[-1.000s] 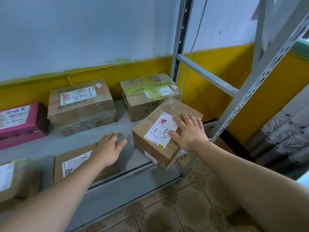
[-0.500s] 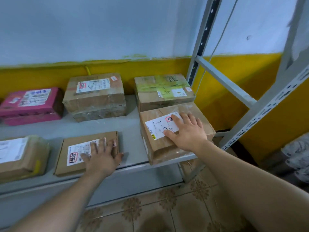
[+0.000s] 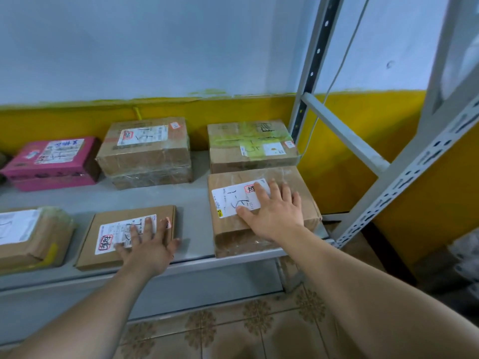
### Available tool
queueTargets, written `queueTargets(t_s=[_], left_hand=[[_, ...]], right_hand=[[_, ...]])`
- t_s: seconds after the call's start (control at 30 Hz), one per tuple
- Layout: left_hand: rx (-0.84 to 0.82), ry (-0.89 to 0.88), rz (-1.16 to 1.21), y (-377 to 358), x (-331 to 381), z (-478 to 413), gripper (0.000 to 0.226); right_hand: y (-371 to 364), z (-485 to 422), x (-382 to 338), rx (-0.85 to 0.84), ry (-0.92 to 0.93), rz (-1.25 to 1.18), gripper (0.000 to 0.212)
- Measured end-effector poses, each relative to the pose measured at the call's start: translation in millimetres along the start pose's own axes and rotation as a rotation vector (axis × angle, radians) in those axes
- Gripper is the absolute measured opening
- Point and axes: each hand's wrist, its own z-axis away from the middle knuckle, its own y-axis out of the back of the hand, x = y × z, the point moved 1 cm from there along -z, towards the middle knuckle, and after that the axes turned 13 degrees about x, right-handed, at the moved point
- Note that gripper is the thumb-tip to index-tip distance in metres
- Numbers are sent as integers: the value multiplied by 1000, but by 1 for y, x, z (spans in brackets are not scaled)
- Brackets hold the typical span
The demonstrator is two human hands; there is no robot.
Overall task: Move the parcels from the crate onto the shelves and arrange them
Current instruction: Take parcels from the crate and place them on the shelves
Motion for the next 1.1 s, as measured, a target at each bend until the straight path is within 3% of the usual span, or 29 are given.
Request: queueTargets(t_s=[0.4, 1.1], left_hand=[[-35, -4, -13, 0, 0, -2, 72], [-37, -23, 21, 4, -4, 3, 68]], right_hand=[[-4, -17, -3, 56, -36, -14, 85], [4, -22, 1, 5, -2, 13, 86]])
